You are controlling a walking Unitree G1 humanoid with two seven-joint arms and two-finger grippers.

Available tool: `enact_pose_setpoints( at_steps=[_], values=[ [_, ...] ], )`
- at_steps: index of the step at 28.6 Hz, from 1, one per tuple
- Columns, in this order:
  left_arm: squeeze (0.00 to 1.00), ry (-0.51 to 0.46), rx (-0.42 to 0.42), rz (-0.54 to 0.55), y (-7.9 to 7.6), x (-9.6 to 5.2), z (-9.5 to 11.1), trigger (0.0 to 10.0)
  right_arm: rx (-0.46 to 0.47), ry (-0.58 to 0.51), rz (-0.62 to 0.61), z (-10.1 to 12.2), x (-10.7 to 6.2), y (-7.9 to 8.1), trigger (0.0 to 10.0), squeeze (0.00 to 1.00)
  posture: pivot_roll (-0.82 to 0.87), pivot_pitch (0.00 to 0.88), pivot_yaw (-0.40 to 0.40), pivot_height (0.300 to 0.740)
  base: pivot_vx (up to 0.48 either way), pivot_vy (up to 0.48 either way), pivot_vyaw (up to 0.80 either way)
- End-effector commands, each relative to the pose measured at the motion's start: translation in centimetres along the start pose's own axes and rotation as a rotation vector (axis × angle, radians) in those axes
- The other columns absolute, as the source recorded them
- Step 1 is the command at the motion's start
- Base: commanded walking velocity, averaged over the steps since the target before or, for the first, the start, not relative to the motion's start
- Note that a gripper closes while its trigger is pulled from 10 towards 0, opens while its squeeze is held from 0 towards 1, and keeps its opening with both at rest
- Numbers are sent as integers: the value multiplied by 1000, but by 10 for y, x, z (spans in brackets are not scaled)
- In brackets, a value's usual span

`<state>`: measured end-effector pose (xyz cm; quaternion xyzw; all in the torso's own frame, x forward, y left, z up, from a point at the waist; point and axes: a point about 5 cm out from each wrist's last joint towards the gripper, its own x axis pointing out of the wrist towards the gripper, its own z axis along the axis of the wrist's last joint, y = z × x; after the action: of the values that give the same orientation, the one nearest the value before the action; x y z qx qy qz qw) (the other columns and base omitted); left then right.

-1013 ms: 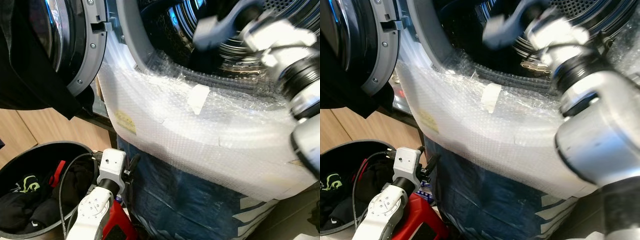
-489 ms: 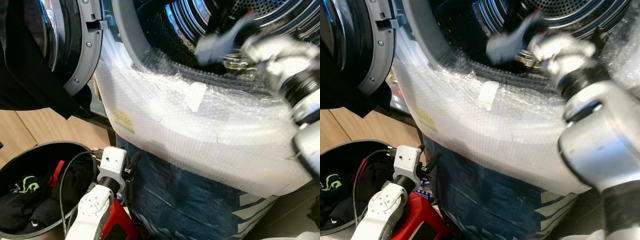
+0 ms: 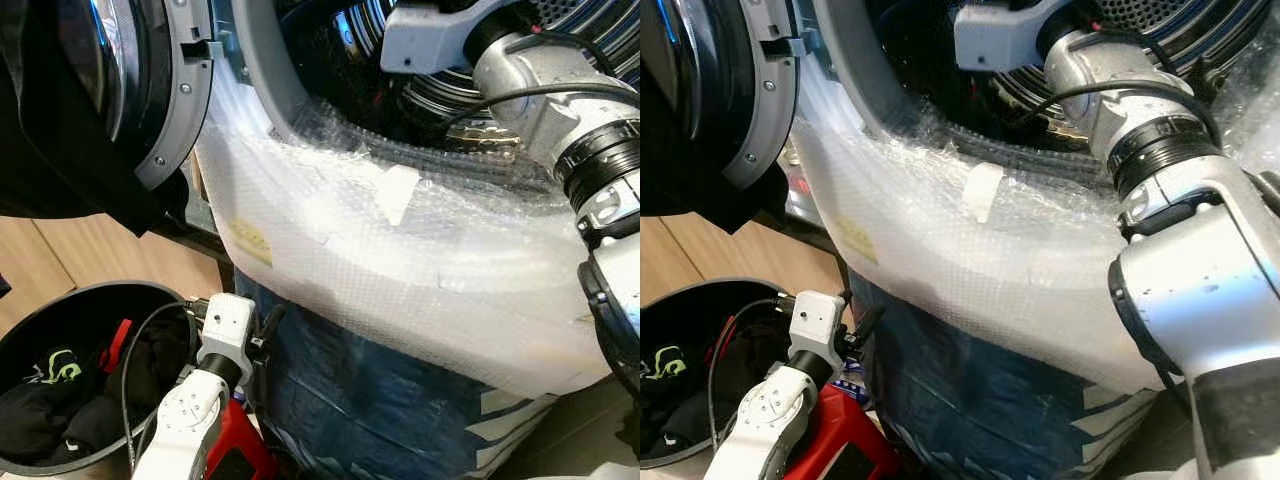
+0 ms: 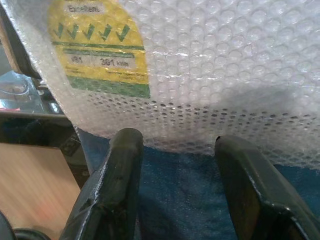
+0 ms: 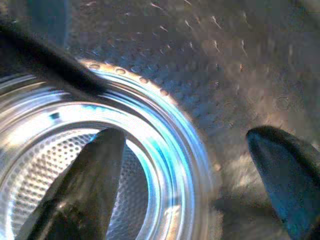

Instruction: Clothes washing

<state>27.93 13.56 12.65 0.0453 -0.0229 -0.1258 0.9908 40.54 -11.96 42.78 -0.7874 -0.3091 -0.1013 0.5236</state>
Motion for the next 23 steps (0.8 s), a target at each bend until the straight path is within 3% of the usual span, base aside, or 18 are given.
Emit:
enact_pose_setpoints(
  at_steps=[1, 3, 5, 6, 7, 8, 9, 10, 11, 12, 13, 14, 15, 16, 17, 20, 22, 23],
  values=[
    [0, 3, -21, -24, -5, 1, 0, 10000, -208, -98, -35, 5, 2, -7, 10000, 0, 15, 2, -1, 740, 0, 0, 0],
    [0, 2, -18, -29, -5, 1, 1, 10000, -146, -44, -50, 0, 3, -12, 10000, 0, 18, 0, -4, 740, 0, 0, 0],
    [0, 1, -21, -18, -4, 2, 1, 10000, -9, 60, -28, -13, 2, -15, 10000, 0, 17, 8, -5, 740, 0, 0, 0],
    [0, 1, -21, -18, -4, 2, 1, 10000, -9, 60, -28, -13, 2, -15, 10000, 0, 17, 8, -5, 740, 0, 0, 0],
    [0, 6, -23, -16, -4, 1, 0, 10000, 117, 98, -17, -17, 0, -12, 10000, 0, 17, 8, -8, 740, 0, 0, 0],
    [0, 15, -24, -19, -4, 0, -1, 10000, 368, 143, -11, -20, -2, -7, 10000, 0, 18, 7, -9, 740, 0, 0, 0],
    [0, 15, -24, -19, -4, 0, -1, 10000, 368, 143, -11, -20, -2, -7, 10000, 0, 18, 7, -9, 740, 0, 0, 0],
    [0, 19, -23, -22, -5, -1, -2, 10000, 578, 166, -2, -20, -3, -3, 10000, 0, 20, 5, -13, 740, 0, 0, 0],
    [0, 21, -24, -20, -4, -1, -3, 10000, 1014, 199, 19, -16, -2, 1, 10000, 0, 15, 11, -11, 740, 0, 0, 0],
    [0, 21, -24, -20, -4, -2, -3, 10000, 1122, 199, 23, -14, -1, 2, 10000, 0, 15, 11, -11, 740, 0, 0, 0],
    [0, 23, -26, -18, -5, -1, -4, 10000, 1338, 187, 21, -13, 0, -1, 10000, 0, 8, 9, -12, 740, 0, 0, 0],
    [0, 24, -27, -18, -5, -1, -4, 10000, 1432, 180, 22, -13, 0, -2, 10000, 0, 7, 13, -18, 740, 0, 0, 0],
    [0, 24, -27, -18, -5, -1, -4, 10000, 1432, 180, 22, -13, 0, -2, 10000, 0, 7, 13, -18, 740, 0, 0, 0],
    [0, 24, -26, -19, -5, -1, -4, 10000, 1513, 185, 46, -12, 1, 0, 10000, 0, 6, 15, -17, 740, 0, 0, 0],
    [0, 24, -27, -20, -6, 0, -4, 10000, 1686, 171, 75, -7, 1, 2, 10000, 0, -1, 22, -19, 740, 0, 0, 0],
    [0, 21, -33, -13, -6, 0, -4, 10000, 1933, 48, 85, 7, -6, -7, 10000, 0, 3, 21, -28, 740, 0, 0, 0],
    [0, 21, -33, -13, -6, 0, -4, 10000, 1949, 29, 83, 9, -8, -9, 10000, 0, 3, 21, -28, 740, 0, 0, 0],
    [0, 23, -33, -9, -6, -1, -4, 10000, 2003, -53, 46, 14, -14, -20, 10000, 0, 0, 33, -20, 740, 0, 0, 0]
  ],
)
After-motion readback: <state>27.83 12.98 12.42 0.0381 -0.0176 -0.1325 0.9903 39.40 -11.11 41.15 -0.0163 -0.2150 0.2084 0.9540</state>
